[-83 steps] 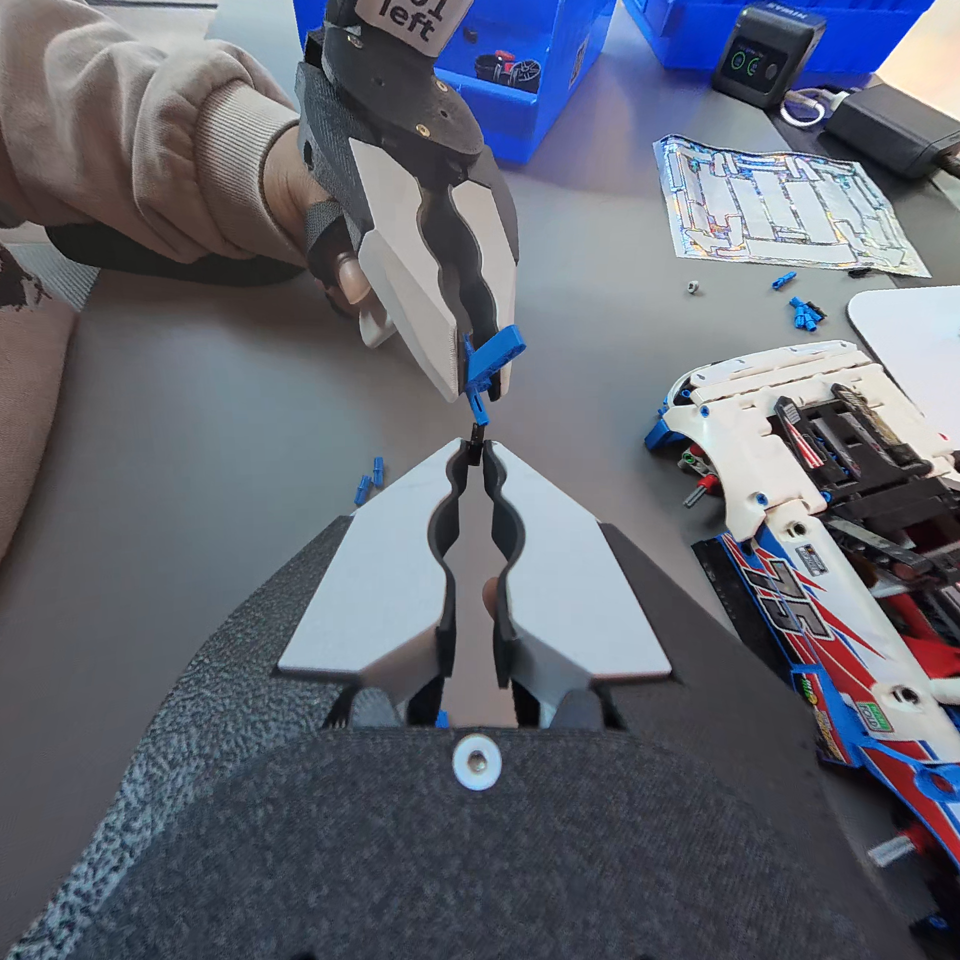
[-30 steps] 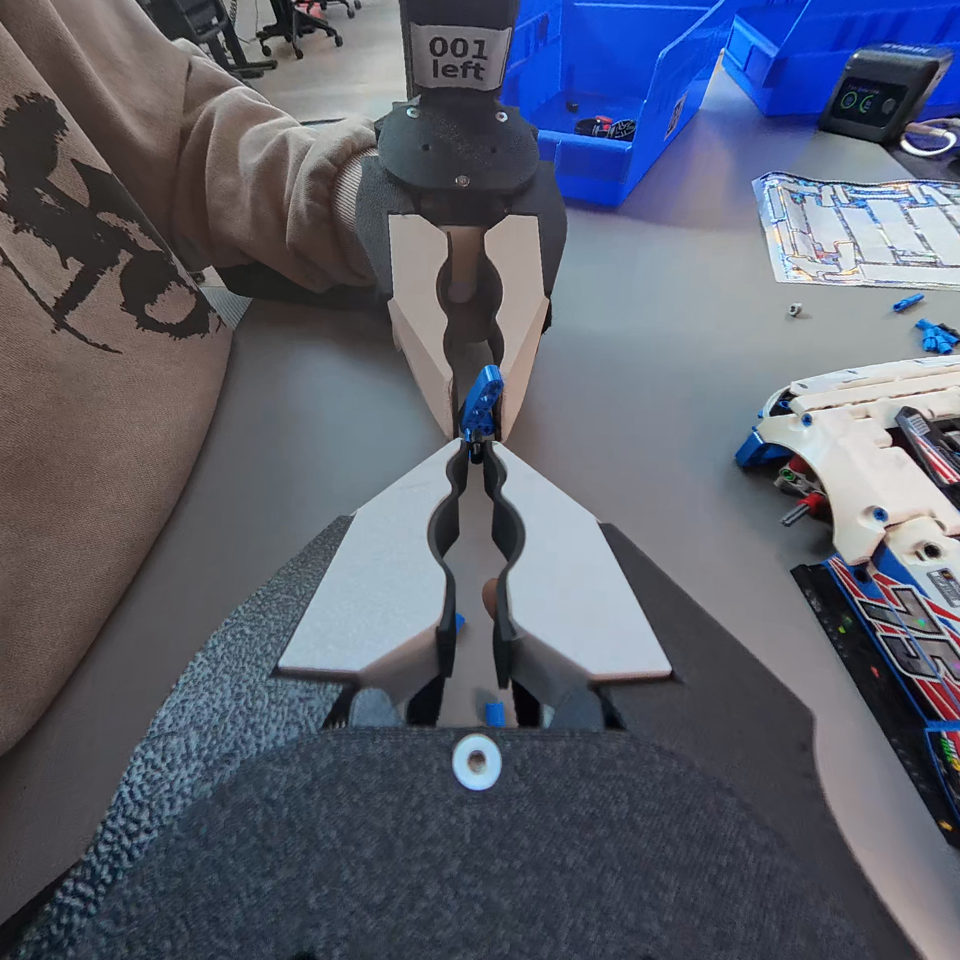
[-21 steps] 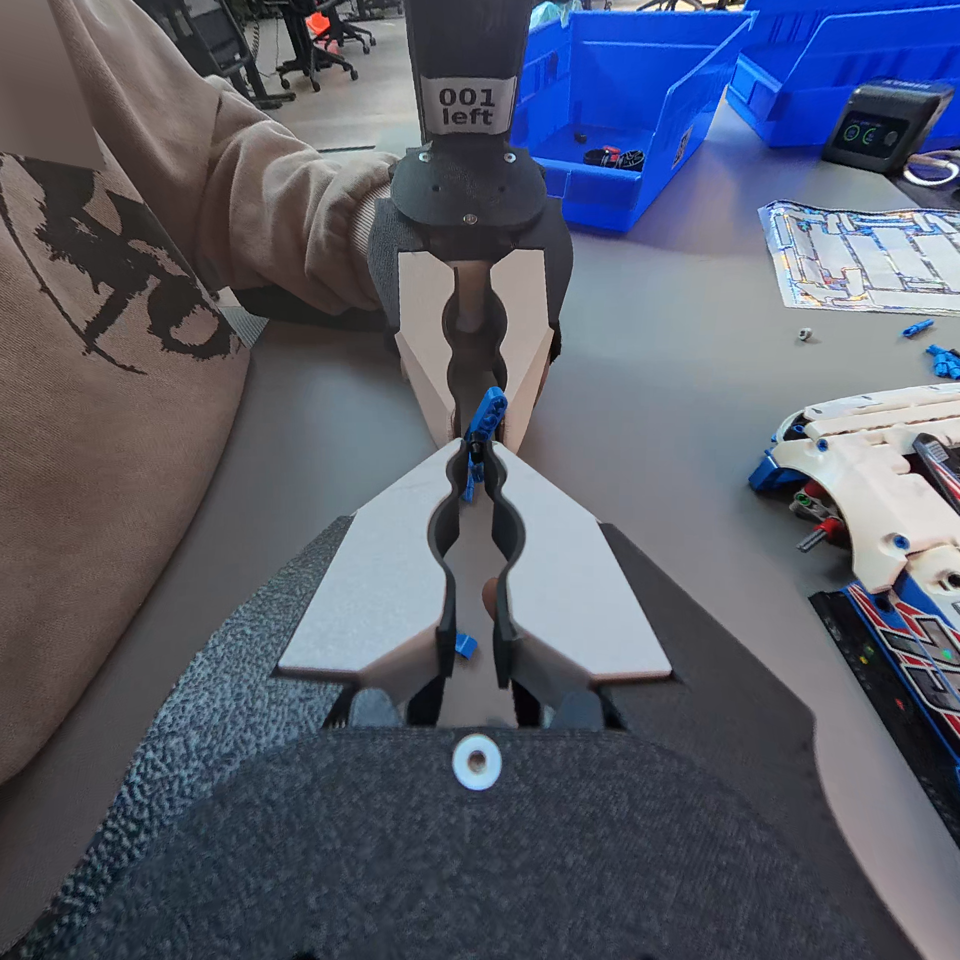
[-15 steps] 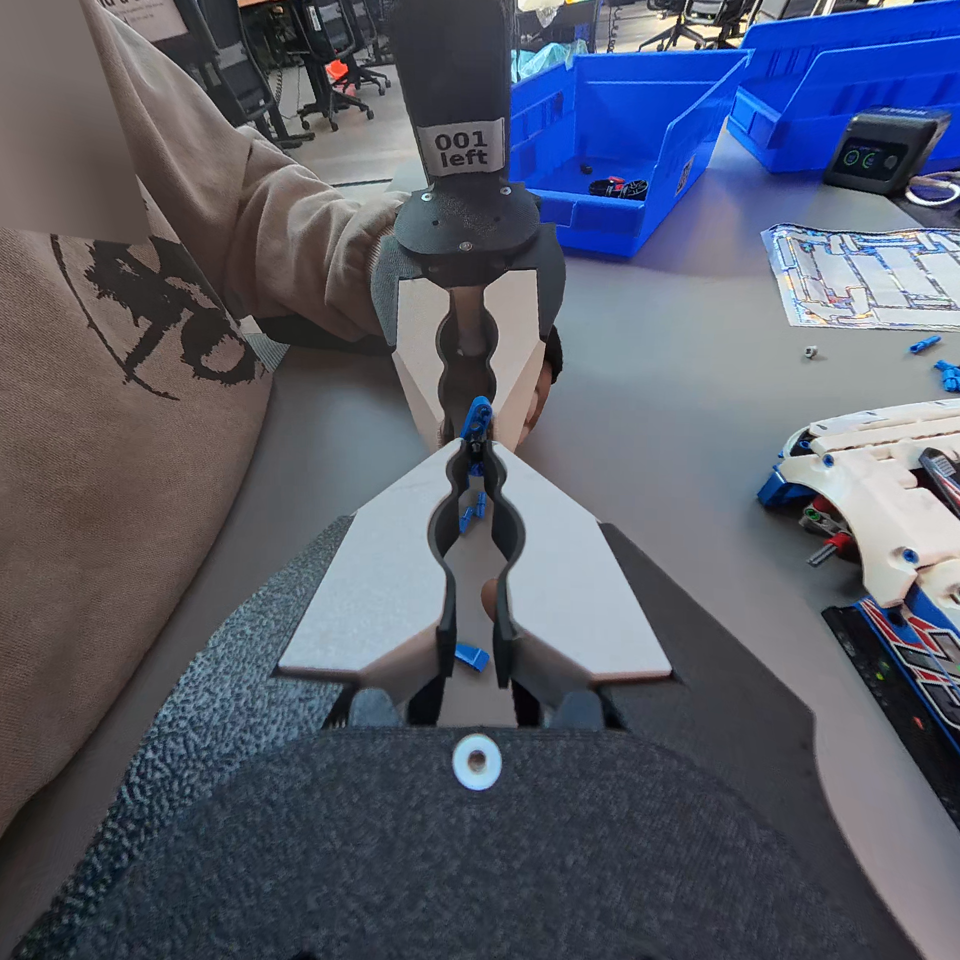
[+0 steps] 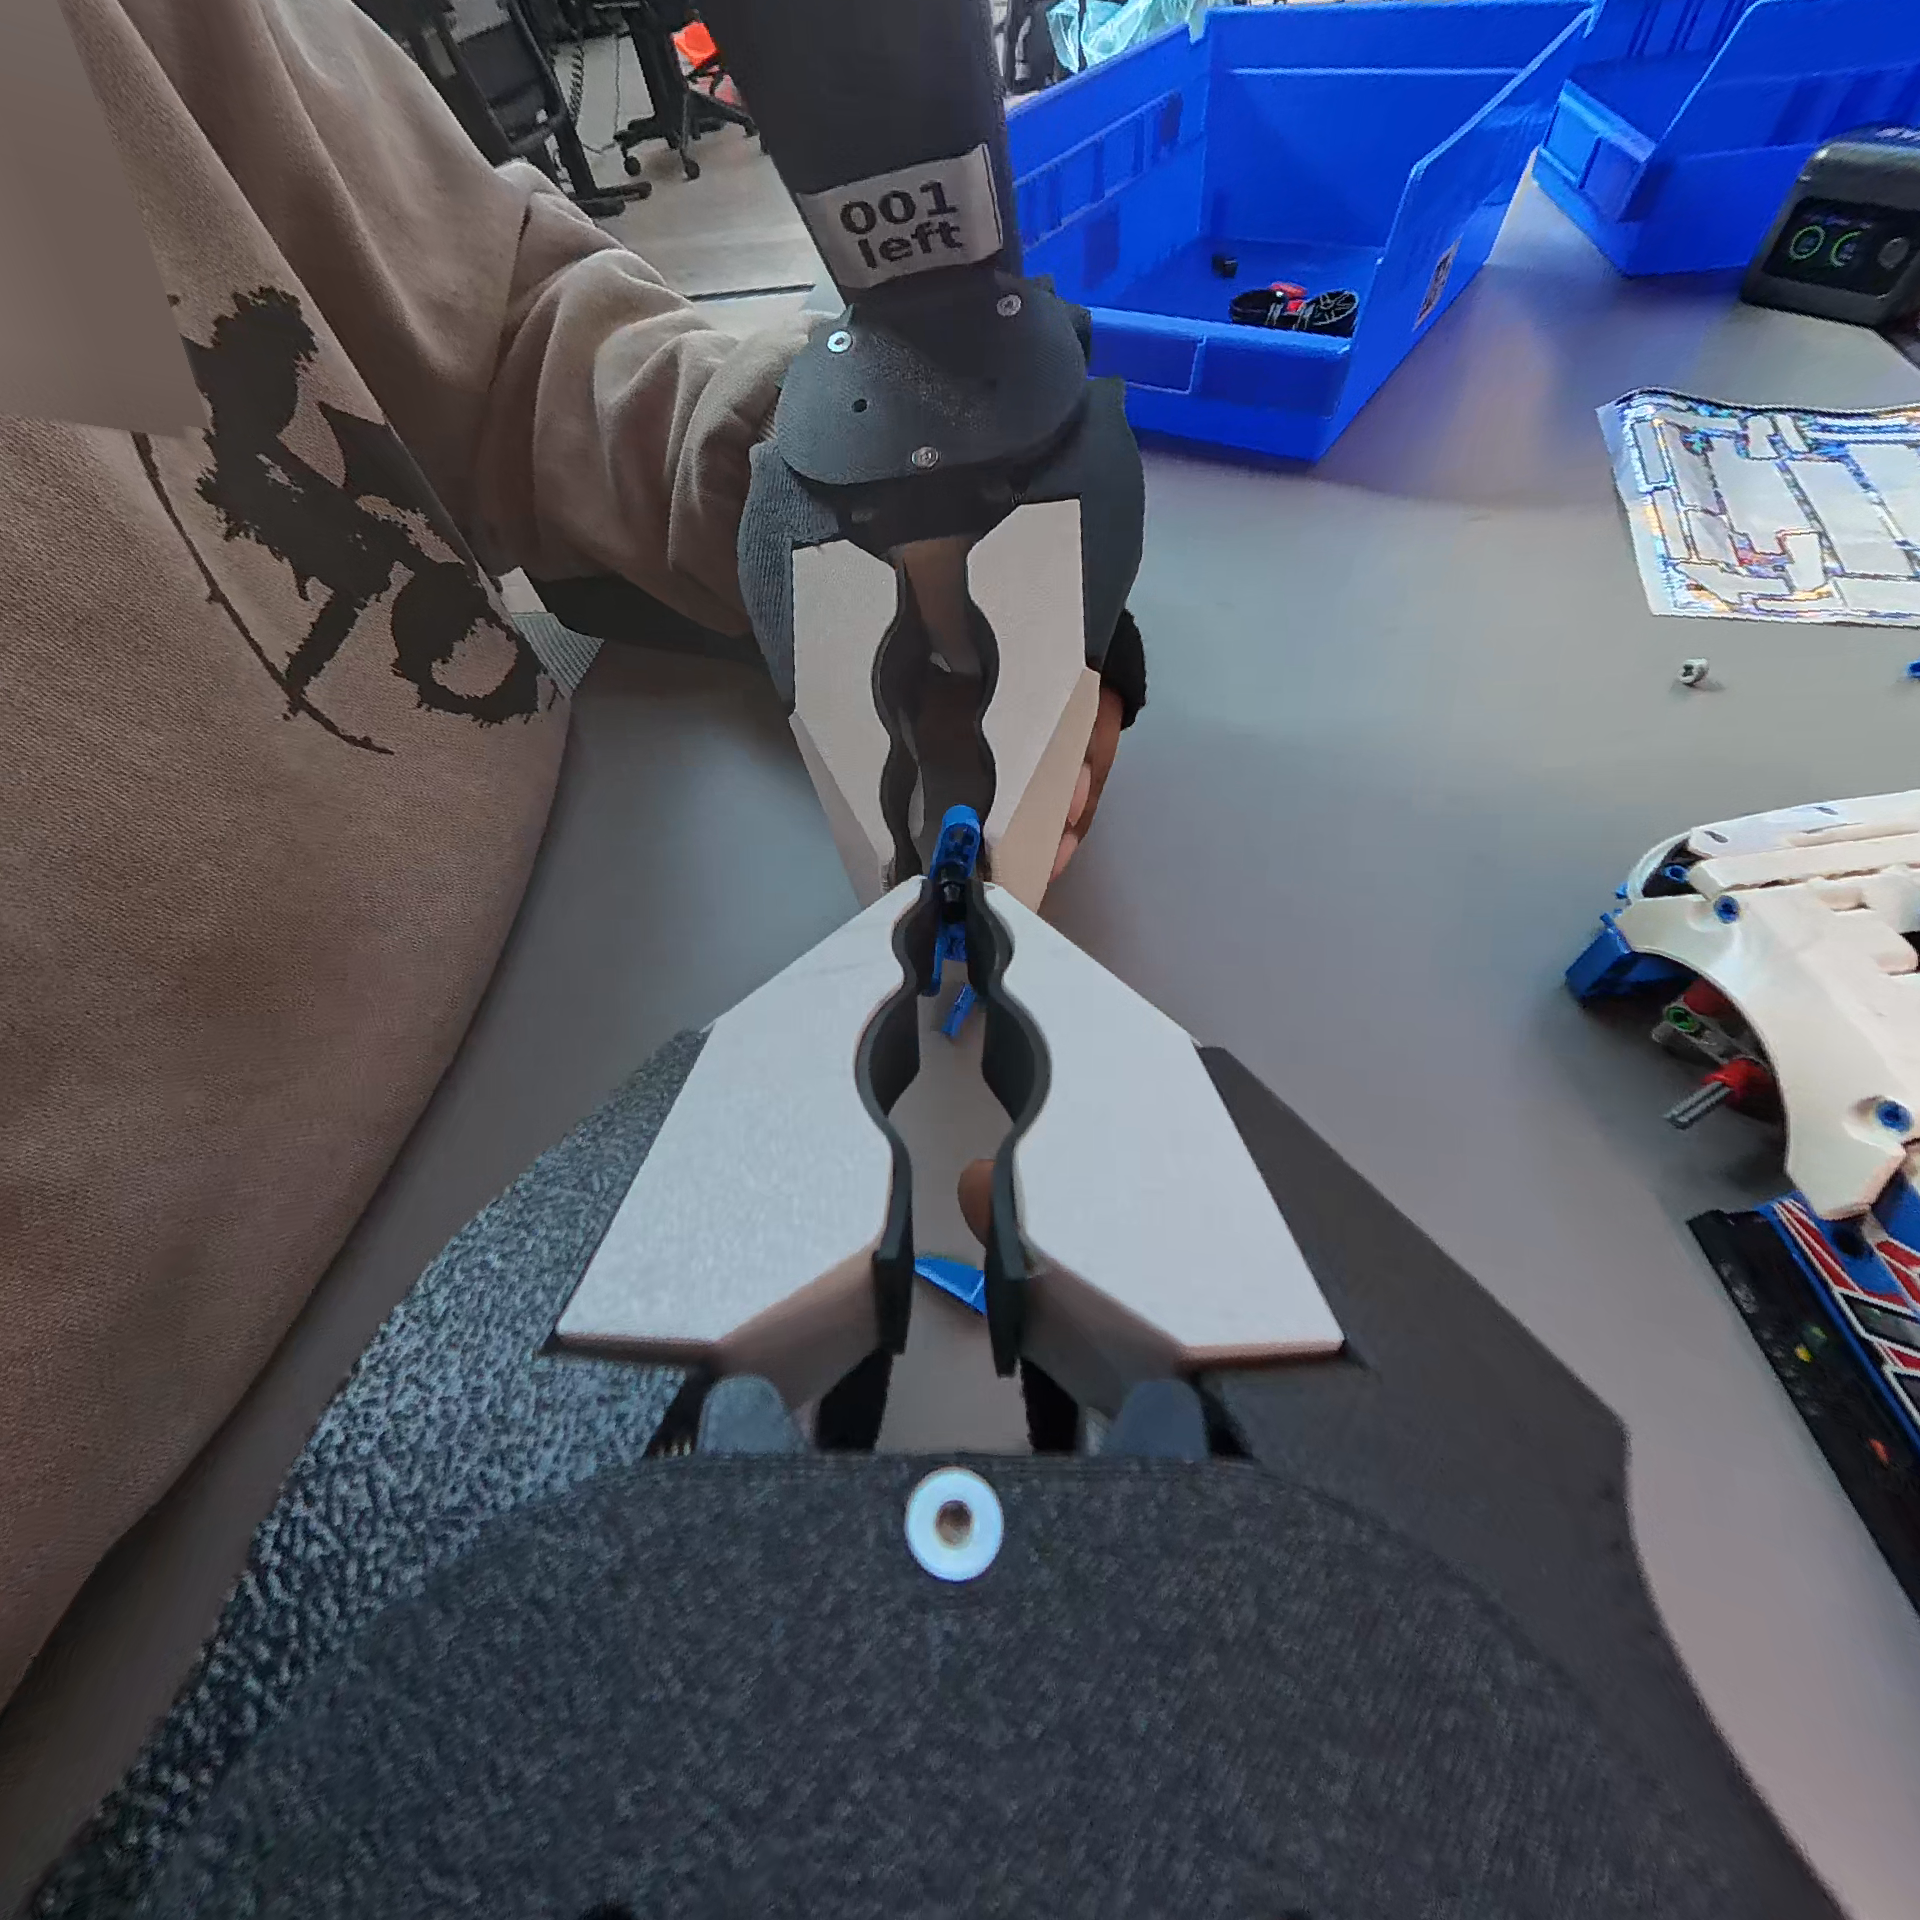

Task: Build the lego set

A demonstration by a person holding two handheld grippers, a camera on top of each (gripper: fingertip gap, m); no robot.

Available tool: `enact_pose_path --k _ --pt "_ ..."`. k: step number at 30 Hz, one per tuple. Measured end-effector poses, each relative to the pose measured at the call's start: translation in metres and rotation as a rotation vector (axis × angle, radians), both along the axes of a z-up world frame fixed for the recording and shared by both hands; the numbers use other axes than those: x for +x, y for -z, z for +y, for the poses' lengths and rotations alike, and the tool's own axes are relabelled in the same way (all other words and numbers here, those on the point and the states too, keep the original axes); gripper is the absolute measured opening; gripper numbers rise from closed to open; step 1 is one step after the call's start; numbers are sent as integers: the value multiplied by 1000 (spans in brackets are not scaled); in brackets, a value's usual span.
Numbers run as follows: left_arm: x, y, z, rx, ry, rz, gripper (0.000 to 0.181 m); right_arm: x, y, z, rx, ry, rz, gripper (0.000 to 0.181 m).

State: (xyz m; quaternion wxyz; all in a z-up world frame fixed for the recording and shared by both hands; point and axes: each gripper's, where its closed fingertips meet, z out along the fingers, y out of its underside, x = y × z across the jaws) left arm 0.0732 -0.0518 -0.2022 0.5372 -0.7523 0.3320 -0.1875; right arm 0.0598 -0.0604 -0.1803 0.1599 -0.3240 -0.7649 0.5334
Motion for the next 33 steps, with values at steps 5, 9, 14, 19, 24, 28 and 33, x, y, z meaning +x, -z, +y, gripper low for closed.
enact_pose_path --k 5,9,14,19,24,28,33 --pt "3 16 0 -25 -22 152 13 2 14 -7 89 -13 -40 2" --pt "1 24 3 -66 -51 168 12 0 20 -4 128 11 -55 2" --pt "1 27 5 -121 -69 133 13 -1 23 -1 127 19 -55 2" --pt "-3 6 10 -128 -97 -68 13 -10 2 4 -67 66 0 2" --pt "-3 -5 9 -148 -91 -198 13 -12 -7 5 -198 67 -15 2" --pt "-5 -11 9 -174 -80 -277 13 -15 -9 7 -302 73 -44 2" --pt "-8 -7 10 -184 -97 -267 14 -17 -7 8 -340 85 -69 2"
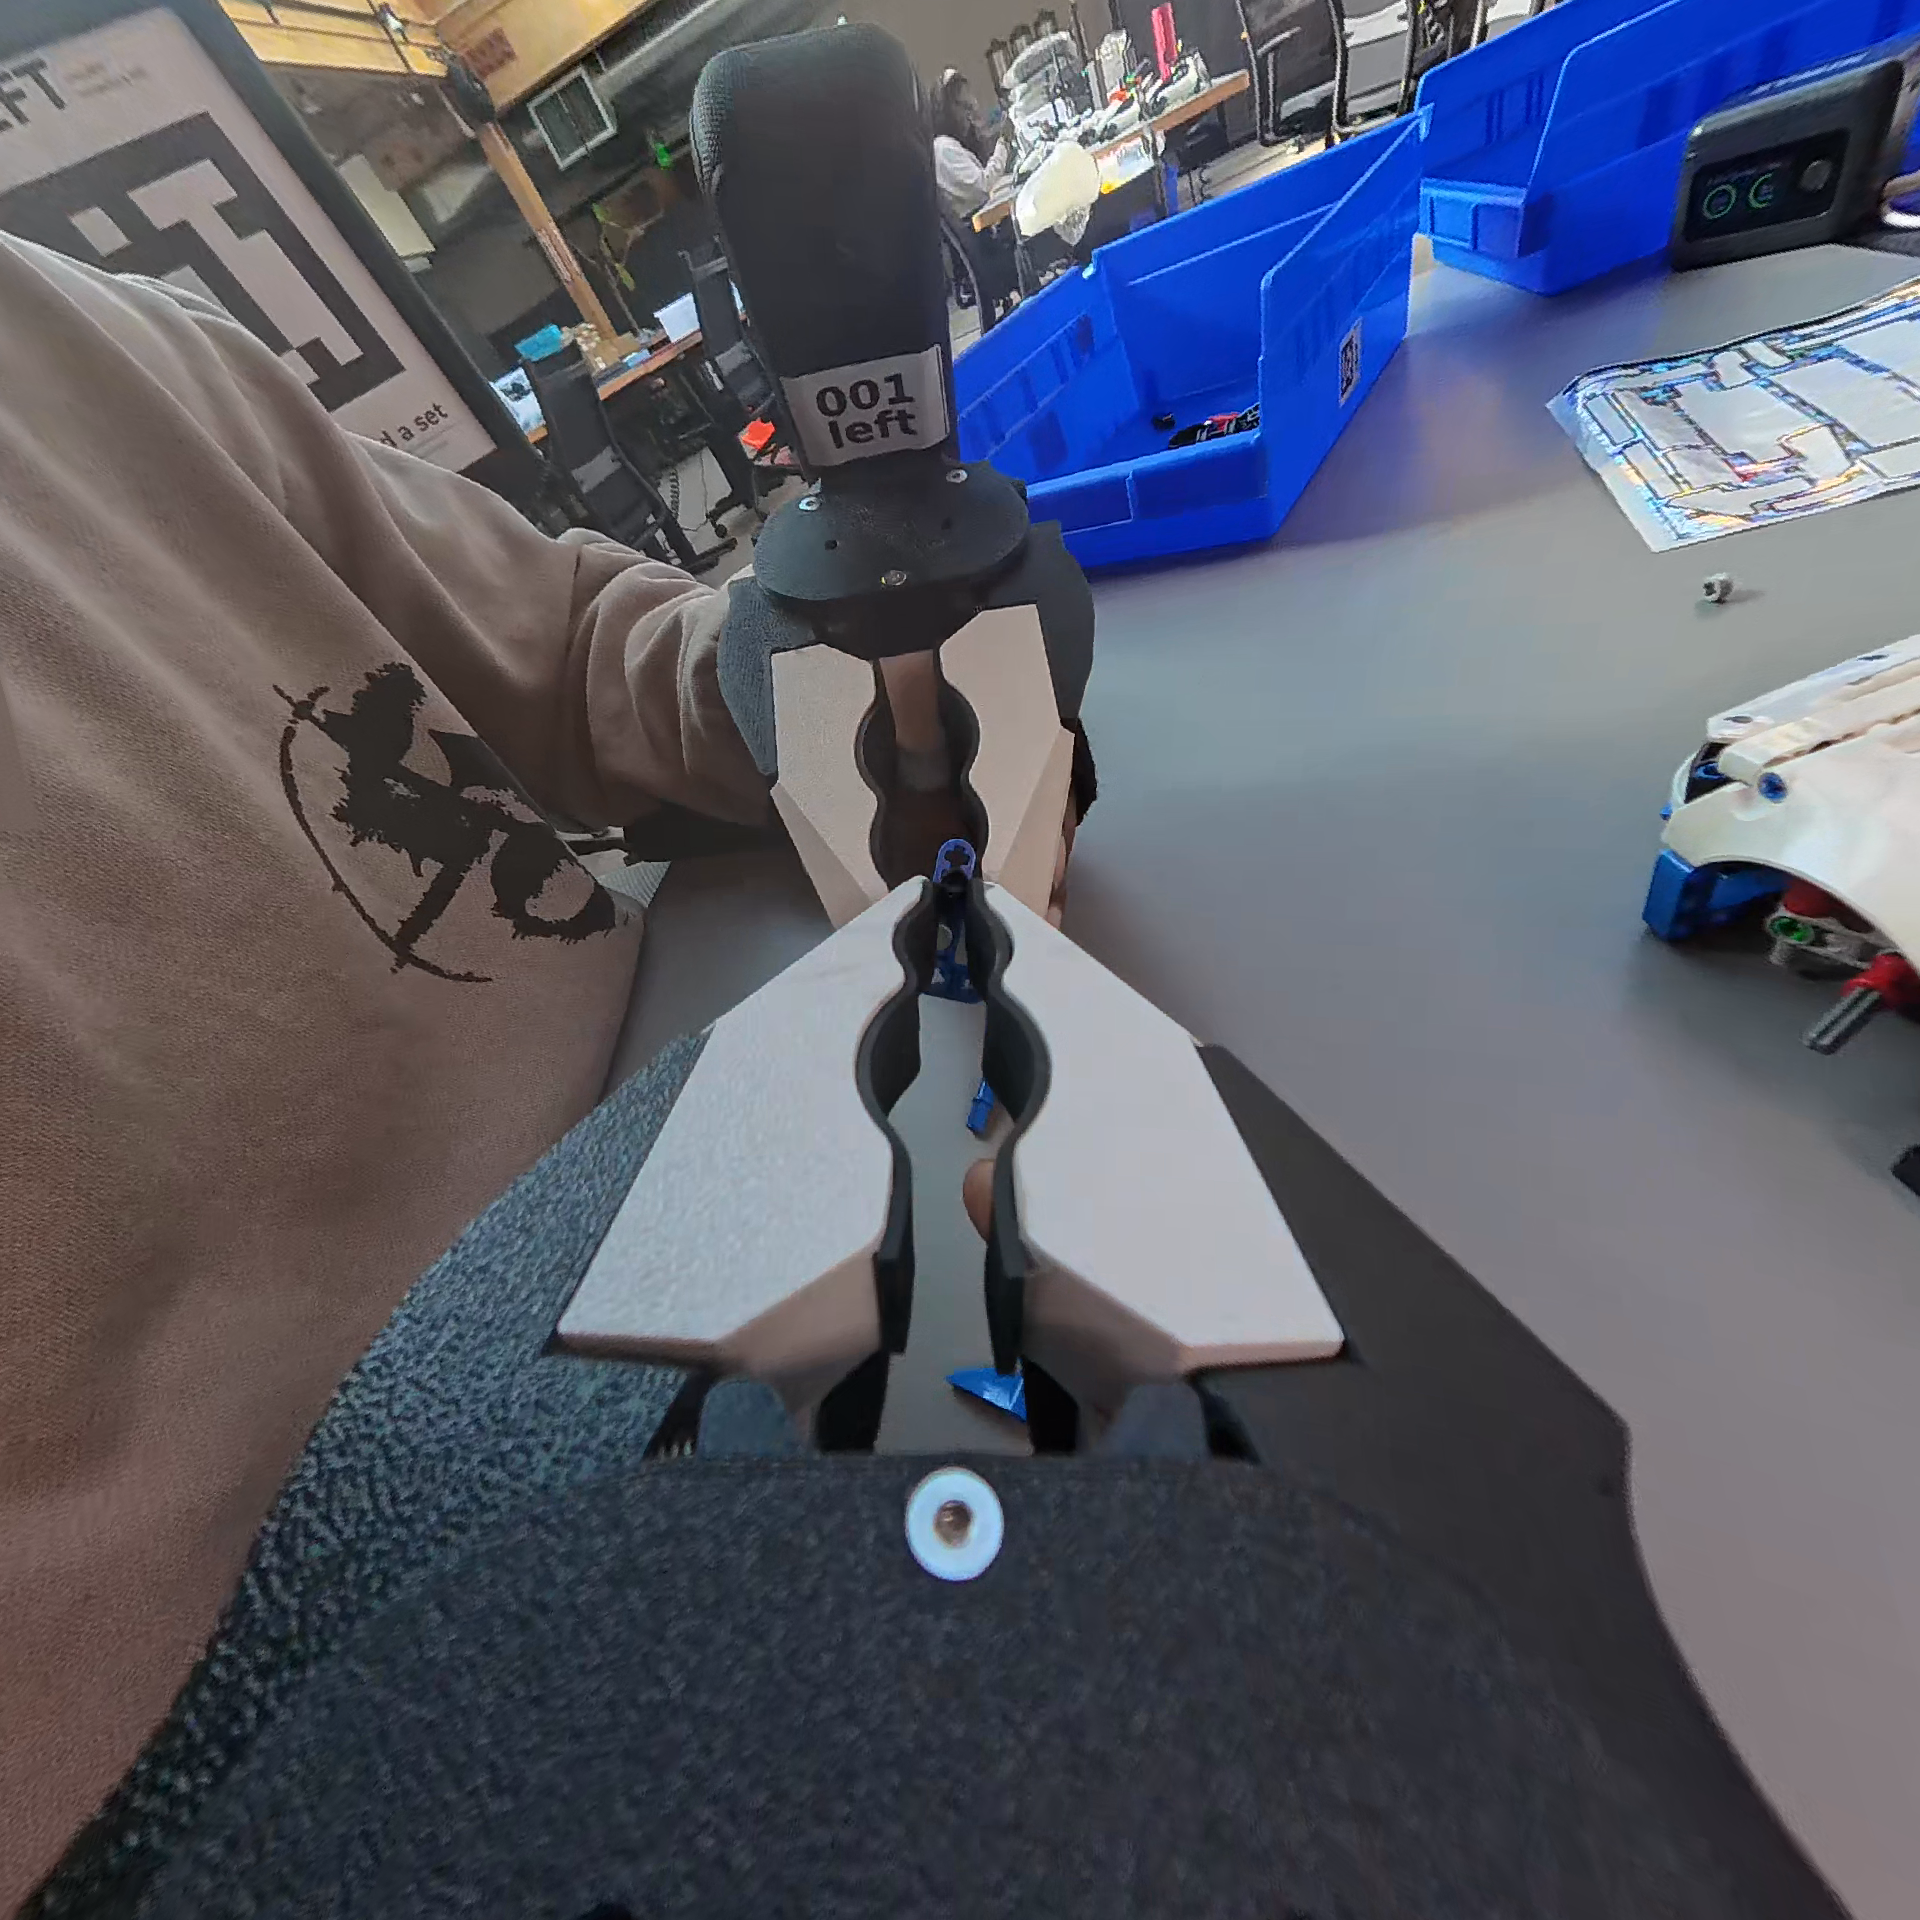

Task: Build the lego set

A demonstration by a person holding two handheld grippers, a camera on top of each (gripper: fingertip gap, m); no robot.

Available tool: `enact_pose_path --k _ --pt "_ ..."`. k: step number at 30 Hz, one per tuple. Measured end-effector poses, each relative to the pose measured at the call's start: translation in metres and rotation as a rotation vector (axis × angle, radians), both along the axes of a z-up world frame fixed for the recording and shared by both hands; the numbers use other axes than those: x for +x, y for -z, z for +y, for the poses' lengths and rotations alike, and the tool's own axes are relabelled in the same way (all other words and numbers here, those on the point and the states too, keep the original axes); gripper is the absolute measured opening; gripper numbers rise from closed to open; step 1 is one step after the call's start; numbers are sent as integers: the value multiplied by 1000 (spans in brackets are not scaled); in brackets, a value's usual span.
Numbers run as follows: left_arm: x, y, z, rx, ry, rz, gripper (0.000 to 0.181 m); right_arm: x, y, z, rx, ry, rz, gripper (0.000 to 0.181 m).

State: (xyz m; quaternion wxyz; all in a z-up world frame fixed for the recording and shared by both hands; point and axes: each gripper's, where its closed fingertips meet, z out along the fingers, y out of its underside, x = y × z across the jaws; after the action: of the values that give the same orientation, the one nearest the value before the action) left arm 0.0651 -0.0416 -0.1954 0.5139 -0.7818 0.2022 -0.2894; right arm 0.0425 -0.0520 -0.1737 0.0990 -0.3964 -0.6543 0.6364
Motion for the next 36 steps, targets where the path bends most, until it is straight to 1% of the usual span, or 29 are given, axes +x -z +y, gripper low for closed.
enact_pose_path --k 9,16,19,23,26,29,32,36 --pt "-3 6 3 -2 -40 61 13 0 6 1 28 9 -37 2" --pt "1 26 1 -23 -33 241 13 5 25 -1 202 -5 -113 2" --pt "2 30 2 -45 -36 258 12 8 30 -2 280 -13 -114 1" --pt "2 30 3 -57 -54 254 12 7 33 -1 272 -10 -124 1" --pt "-2 41 4 -84 -72 326 12 4 42 -1 385 21 -129 2" --pt "-2 44 5 -84 -66 354 12 6 45 1 439 28 -150 2" --pt "-1 44 9 -41 -66 389 14 6 43 5 409 33 -161 1" --pt "-1 47 10 -70 -51 374 14 6 47 6 382 30 -182 1"
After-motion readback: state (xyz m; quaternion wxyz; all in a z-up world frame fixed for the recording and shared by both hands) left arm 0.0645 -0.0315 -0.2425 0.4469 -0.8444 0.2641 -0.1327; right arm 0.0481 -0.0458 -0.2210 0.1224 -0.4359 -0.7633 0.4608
